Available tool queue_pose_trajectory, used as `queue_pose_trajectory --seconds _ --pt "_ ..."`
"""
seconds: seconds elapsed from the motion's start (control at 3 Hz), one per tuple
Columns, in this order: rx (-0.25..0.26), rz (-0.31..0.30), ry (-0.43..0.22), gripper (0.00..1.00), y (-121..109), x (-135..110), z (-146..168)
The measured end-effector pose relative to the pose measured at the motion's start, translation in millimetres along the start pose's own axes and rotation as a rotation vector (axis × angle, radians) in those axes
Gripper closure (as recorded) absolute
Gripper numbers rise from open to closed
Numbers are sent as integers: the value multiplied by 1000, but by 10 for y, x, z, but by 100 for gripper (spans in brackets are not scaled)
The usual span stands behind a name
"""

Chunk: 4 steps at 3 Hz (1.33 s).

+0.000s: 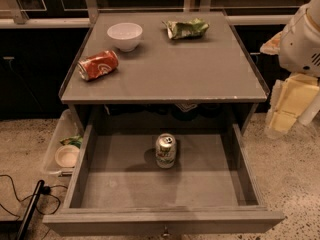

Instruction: Pick 7up can from top drawer and place on counter

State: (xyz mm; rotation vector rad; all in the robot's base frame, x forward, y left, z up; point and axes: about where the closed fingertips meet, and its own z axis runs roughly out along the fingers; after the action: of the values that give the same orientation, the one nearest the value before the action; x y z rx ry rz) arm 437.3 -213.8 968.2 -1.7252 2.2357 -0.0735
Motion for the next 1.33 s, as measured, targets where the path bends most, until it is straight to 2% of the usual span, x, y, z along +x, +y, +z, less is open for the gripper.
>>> queue_pose_trajectory --seconds 0.67,1.0,1.33 --pt "-99 -28 -153 0 348 -55 795" --pt "-119 -58 -238 0 471 -175 1440" --pt "-119 -58 -238 0 471 -175 1440"
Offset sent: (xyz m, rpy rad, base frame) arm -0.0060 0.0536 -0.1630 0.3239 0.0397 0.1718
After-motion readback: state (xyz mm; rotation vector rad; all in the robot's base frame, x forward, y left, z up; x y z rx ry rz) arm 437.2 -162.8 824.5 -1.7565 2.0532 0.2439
